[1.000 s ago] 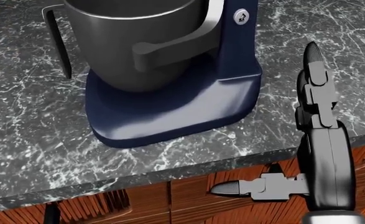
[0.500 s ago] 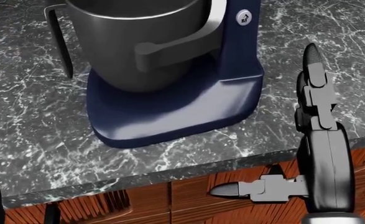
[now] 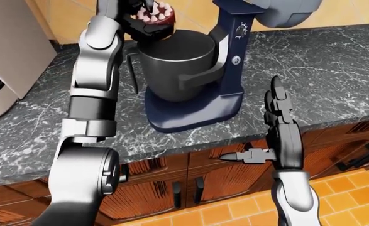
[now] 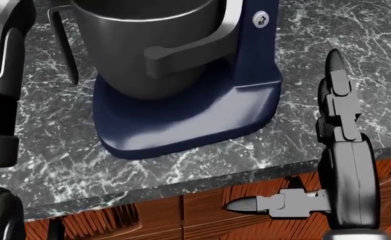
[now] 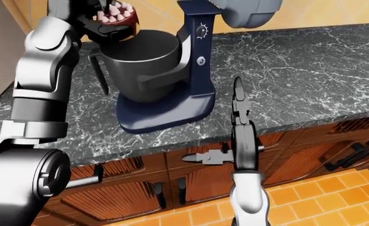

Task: Place the cake in the stand mixer bowl.

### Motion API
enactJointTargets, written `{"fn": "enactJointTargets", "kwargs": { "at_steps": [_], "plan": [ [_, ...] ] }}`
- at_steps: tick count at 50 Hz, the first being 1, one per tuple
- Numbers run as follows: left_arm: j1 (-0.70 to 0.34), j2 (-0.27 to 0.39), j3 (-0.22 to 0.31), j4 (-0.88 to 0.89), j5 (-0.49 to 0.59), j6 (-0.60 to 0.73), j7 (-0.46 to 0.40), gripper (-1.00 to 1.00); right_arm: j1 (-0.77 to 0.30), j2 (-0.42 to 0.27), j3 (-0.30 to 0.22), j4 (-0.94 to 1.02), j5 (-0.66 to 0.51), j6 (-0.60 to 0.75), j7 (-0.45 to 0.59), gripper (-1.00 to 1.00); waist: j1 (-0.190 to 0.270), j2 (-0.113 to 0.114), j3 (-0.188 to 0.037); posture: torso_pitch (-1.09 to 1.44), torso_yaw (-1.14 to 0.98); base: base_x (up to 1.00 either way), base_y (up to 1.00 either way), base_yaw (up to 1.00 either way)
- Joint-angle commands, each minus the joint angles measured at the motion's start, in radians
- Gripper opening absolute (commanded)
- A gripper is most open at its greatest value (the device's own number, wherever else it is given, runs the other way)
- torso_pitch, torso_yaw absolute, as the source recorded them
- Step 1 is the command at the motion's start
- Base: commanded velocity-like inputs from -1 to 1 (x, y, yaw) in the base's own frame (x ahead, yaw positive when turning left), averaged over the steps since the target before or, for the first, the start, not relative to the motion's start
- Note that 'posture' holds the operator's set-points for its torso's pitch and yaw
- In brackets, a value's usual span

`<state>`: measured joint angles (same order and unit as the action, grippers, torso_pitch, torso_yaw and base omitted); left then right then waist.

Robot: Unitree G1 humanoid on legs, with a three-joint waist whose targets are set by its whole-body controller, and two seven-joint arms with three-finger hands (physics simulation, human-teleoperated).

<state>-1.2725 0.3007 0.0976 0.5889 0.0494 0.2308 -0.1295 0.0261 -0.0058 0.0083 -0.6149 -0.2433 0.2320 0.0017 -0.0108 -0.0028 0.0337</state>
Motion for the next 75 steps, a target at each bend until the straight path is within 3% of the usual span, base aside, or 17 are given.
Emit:
{"fn": "enactJointTargets", "kwargs": {
  "at_steps": [1, 40, 59, 60, 61, 63, 64, 75],
  "plan": [
    [-0.048, 0.010, 0.012, -0.044, -0.007, -0.030, 0.010, -1.00, -0.015, -0.002, -0.001, -0.038, 0.000, -0.027, -0.004, 1.00, 0.000, 0.001, -0.027, 0.00, 0.00, 0.00, 0.00, 0.00],
    [-0.034, -0.079, -0.023, -0.187, -0.010, 0.069, -0.003, -1.00, -0.005, -0.001, -0.005, -0.039, 0.010, -0.042, -0.007, 1.00, 0.003, -0.006, -0.024, 0.00, 0.00, 0.00, 0.00, 0.00],
    [-0.032, -0.084, -0.024, -0.183, -0.003, 0.064, -0.008, -1.00, 0.002, -0.002, -0.006, -0.032, 0.013, -0.055, -0.008, 1.00, 0.003, -0.008, -0.025, 0.00, 0.00, 0.00, 0.00, 0.00],
    [-0.031, -0.085, -0.026, -0.181, 0.001, 0.061, -0.007, -0.96, 0.002, -0.002, -0.007, -0.034, 0.013, -0.054, -0.007, 1.00, 0.003, -0.008, -0.025, 0.00, 0.00, 0.00, 0.00, 0.00],
    [-0.033, -0.084, -0.026, -0.182, 0.003, 0.064, -0.008, 0.21, 0.003, -0.001, -0.007, -0.033, 0.013, -0.055, -0.008, 1.00, 0.003, -0.008, -0.025, 0.00, 0.00, 0.00, 0.00, 0.00],
    [-0.034, -0.084, -0.025, -0.184, 0.004, 0.067, -0.010, 0.58, 0.003, -0.001, -0.006, -0.033, 0.013, -0.055, -0.008, 1.00, 0.004, -0.008, -0.025, 0.00, 0.00, 0.00, 0.00, 0.00],
    [-0.034, -0.084, -0.024, -0.184, 0.004, 0.068, -0.010, 1.00, 0.003, -0.001, -0.006, -0.033, 0.013, -0.056, -0.008, 1.00, 0.004, -0.008, -0.025, 0.00, 0.00, 0.00, 0.00, 0.00],
    [-0.032, -0.076, -0.021, -0.175, 0.009, 0.061, -0.018, 1.00, 0.001, -0.001, -0.007, -0.027, 0.015, -0.058, -0.010, 1.00, 0.004, -0.008, -0.025, 0.00, 0.00, 0.00, 0.00, 0.00]
  ]
}}
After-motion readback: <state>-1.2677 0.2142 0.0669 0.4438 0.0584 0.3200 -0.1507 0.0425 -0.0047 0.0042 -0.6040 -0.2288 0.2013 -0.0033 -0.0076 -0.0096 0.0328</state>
